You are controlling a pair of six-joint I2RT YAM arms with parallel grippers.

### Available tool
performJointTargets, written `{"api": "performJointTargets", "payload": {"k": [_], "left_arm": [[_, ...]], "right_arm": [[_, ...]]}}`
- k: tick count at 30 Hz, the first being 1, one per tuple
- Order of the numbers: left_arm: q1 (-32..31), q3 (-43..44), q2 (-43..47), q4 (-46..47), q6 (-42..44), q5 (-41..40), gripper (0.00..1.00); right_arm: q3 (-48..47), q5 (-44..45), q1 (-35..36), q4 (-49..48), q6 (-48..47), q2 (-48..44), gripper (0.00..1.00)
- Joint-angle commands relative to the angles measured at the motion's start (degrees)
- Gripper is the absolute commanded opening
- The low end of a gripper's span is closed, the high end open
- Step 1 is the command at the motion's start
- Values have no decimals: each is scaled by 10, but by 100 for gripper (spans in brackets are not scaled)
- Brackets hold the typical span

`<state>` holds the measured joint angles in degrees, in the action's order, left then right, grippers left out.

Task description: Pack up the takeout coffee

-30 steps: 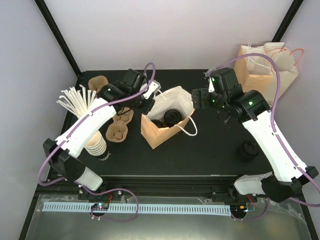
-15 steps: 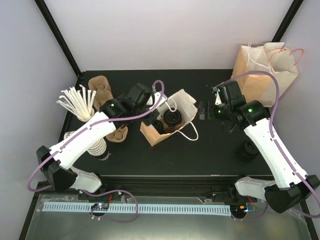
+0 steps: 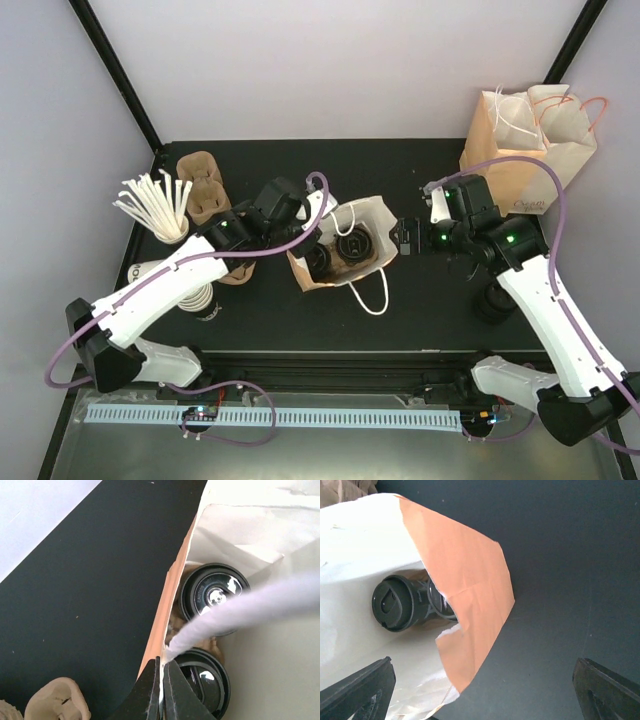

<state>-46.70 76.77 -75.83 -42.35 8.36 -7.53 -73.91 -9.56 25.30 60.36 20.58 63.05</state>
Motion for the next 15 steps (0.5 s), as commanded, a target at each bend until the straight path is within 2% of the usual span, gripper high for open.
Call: {"api": "performJointTargets", "payload": {"k": [1,7,12,15], "left_arm": [[11,65,-40,-5,-49,-10,2],[71,150,-109,-32,-110,75,2],[133,240,-183,-66,-169,176,2],[149,303,-226,-100,-184,202,1]], "right_arm": [[-43,38,-4,-30,-5,-1,100],[-105,88,-14,-32,1,22,100],[-114,118,-31,-53,4,18,100],[-126,128,-39,-46,3,29,100]]}}
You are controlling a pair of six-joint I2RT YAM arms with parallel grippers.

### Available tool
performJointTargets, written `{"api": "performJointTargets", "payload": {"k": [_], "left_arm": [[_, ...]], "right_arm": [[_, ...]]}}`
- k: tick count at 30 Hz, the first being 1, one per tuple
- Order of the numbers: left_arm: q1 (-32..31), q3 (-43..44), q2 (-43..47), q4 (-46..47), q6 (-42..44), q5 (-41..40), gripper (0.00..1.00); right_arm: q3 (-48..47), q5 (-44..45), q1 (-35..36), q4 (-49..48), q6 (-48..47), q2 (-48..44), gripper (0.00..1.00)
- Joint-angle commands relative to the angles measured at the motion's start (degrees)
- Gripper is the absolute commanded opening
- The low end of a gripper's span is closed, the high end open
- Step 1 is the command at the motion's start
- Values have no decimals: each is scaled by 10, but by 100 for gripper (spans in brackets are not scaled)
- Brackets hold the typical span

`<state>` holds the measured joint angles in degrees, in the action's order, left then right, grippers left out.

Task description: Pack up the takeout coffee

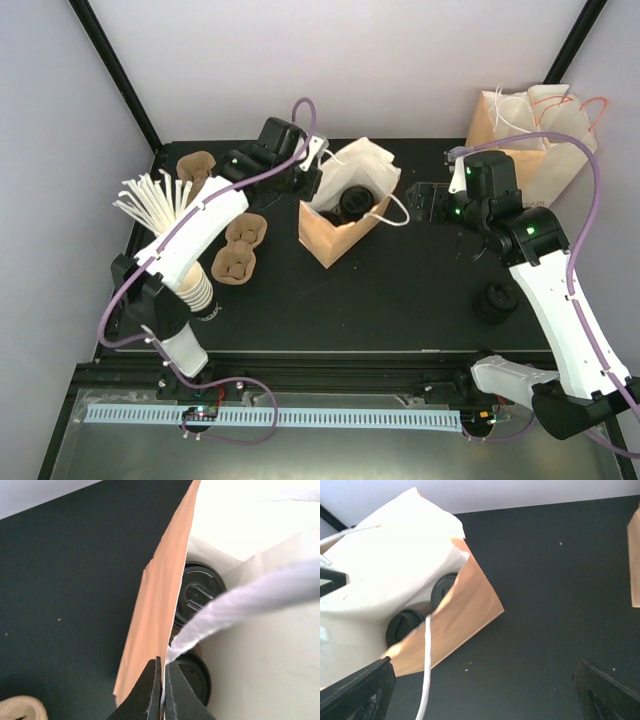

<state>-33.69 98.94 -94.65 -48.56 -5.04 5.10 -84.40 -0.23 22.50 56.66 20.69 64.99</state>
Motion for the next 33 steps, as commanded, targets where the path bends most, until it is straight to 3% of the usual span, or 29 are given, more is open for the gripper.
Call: {"api": "performJointTargets", "payload": {"k": [1,5,13,15,18,21,30,33], "left_arm": [[22,100,-51,-51,-57,75,2],[35,150,-90,-88,-89,91,1],[55,132,-99,-96,-123,105,8],[59,120,-92,-97,-127,102,20],[62,95,-70,-92,-124,99,57],[63,68,-39,-94,-121,94,74],[66,-22,106,-126,-105,96,97],[70,-39,155,-124,-111,90,99]], "right_arm": [[-27,39,-13,-4,2,14,100],[-32,44,-15,-1,3,21,100],[-27,40,-17,-2,4,16,100],[-25,38,-16,-2,4,14,100],[-23,38,-17,-1,5,14,100],[-22,38,-17,-2,5,16,100],[-19,34,-16,-26,-7,30,100],[-17,30,-17,-35,-10,36,100]]}}
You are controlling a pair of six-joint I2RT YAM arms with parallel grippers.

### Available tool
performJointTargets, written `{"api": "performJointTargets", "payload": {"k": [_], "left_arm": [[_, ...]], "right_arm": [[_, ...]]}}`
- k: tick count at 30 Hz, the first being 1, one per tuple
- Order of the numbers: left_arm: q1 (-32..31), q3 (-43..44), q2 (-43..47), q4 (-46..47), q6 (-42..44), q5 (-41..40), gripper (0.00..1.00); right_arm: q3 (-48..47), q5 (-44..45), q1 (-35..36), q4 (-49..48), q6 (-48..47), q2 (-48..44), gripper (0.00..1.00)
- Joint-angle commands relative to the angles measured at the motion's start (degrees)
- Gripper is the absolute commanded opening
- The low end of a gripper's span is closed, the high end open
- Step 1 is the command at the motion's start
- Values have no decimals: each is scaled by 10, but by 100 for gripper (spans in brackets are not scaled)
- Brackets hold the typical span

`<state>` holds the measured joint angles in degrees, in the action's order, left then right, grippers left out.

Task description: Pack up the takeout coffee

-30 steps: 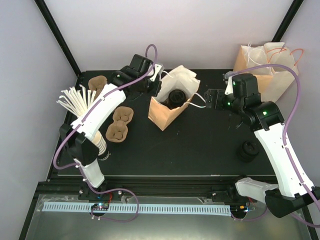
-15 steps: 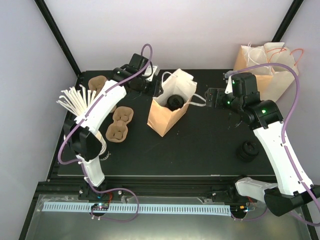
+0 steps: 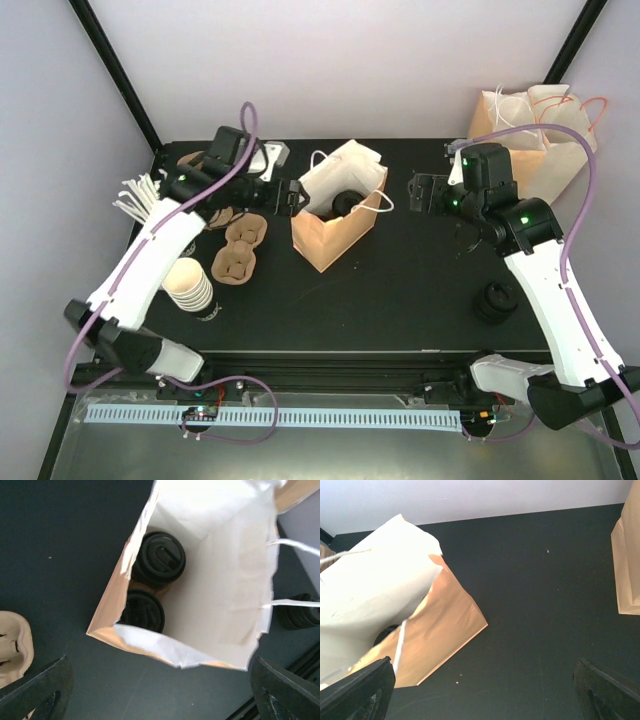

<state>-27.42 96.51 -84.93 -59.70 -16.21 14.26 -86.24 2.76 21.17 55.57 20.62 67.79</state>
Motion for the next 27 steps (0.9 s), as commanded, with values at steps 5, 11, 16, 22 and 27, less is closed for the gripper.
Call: {"api": "performJointTargets", "payload": {"k": [5,11,16,22,27], "left_arm": [[60,-40,141,13,-40,3,99],[189,-25,152,-9,-71,1,99],[312,-28,132,-24,-104,6,99],[357,-49,126,8,-116,-38,99],[402,-100,119,57,-134,-28,77]], "right_arm": [[13,-14,-3,-44,-5,10,100],[20,-17,-3,-62,1,9,100],[2,-29,-3,-51,33,23,100],[-48,-50,-4,-27,56,65,100],[-117,-37,-3,3,35,124,100]]}}
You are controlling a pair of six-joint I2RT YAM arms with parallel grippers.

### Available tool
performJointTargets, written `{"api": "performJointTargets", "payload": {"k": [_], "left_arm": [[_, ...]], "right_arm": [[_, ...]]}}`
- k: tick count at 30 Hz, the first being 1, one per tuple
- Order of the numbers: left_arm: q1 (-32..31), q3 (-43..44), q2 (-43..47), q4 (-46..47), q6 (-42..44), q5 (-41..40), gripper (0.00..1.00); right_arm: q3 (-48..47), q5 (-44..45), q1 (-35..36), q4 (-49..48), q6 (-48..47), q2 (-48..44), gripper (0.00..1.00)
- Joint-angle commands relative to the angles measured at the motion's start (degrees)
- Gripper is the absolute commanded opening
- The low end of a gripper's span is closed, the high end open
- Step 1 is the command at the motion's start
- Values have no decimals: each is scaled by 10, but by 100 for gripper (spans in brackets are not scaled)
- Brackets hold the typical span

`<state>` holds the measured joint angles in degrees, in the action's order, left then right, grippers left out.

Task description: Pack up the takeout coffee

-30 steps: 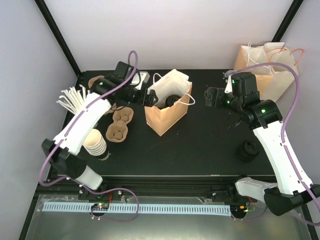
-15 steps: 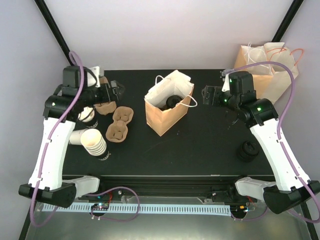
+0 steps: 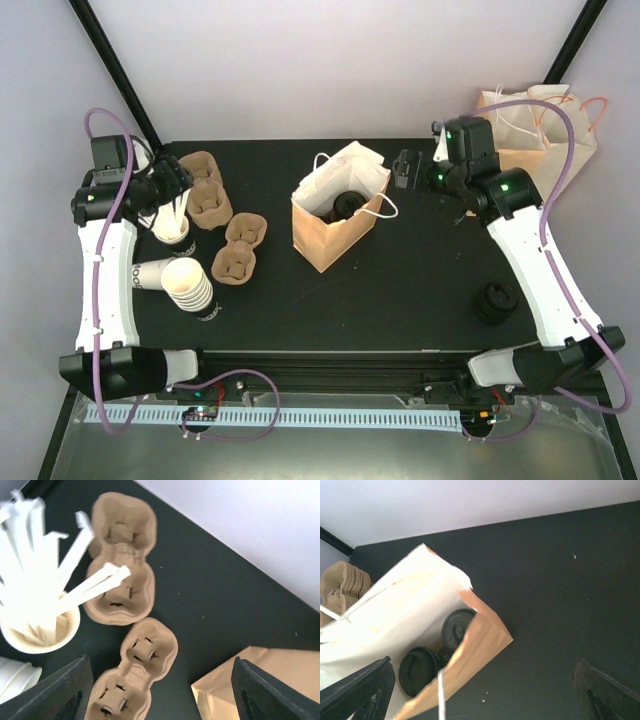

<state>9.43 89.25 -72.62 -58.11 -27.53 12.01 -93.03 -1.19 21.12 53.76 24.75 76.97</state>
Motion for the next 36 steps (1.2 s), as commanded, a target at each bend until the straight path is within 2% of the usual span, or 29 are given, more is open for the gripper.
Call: {"api": "performJointTargets", "payload": {"k": [1,4,6,10,13,15,17,20,27,36], "left_arm": [[39,-31,-4,47,-21,-4,71],[46,-19,-43,58,-4,-2,55],[47,3,-66,48,7,-15,49],[47,46,-124,25,26,-26,54],[47,107,-182,-17,55,-18,54],[46,146,-218,-49,71,-30,52],[46,167,-243,-61,85,-49,45],[45,172,-264,-55,98,-60,38],[35,163,-282,-49,96,-43,39],[34,157,-298,-56,99,-41,22]], "right_arm": [[-58,5,-3,23,-11,40,100],[-72,5,-4,25,-20,60,100],[-73,2,-4,23,-23,65,100],[-72,-2,-4,20,-28,73,100],[-76,-9,-4,21,-30,81,100],[-83,-9,-4,21,-32,87,100],[-89,-11,-4,22,-34,93,100],[-95,-14,-7,21,-35,102,100],[-98,-20,-12,23,-33,109,100],[-98,-30,-13,22,-32,115,100]]}}
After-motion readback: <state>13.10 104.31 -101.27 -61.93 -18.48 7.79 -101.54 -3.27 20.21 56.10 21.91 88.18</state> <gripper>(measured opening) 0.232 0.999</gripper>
